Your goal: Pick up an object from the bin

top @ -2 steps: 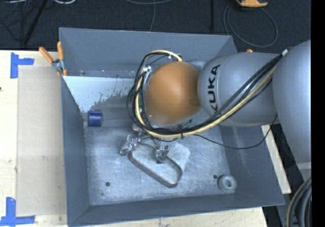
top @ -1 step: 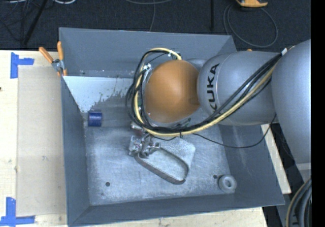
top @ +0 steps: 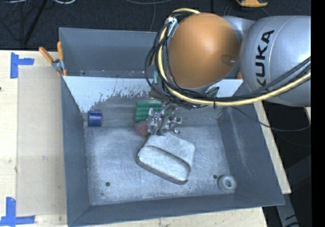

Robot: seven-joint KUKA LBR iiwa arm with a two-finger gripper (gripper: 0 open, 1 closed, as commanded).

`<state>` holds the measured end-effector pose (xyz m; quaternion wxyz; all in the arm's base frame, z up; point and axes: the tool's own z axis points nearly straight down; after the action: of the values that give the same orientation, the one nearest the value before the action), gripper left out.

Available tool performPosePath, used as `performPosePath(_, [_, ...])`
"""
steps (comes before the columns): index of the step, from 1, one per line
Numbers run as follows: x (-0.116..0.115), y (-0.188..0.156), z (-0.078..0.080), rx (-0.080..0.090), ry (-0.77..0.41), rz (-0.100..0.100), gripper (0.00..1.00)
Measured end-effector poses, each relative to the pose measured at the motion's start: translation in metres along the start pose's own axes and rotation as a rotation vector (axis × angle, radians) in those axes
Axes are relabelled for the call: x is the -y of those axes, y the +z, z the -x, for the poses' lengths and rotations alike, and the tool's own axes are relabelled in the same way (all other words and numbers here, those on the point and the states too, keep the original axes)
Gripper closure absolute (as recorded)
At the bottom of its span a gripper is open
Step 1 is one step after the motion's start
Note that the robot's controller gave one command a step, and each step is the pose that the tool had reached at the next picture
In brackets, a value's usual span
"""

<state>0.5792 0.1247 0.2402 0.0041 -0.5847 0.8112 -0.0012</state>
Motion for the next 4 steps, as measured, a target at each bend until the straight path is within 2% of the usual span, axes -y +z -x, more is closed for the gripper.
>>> performPosePath(1, [-0.028, 0.111, -0.026, -0.010, 0.175, 0.014, 1.00])
performPosePath(2, [-0.032, 0.157, -0.030, -0.009, 0.173, 0.013, 1.00])
performPosePath(3, [-0.004, 0.128, 0.009, -0.003, 0.285, 0.005, 1.00])
performPosePath(4, [-0.004, 0.129, 0.007, -0.005, 0.288, 0.007, 0.00])
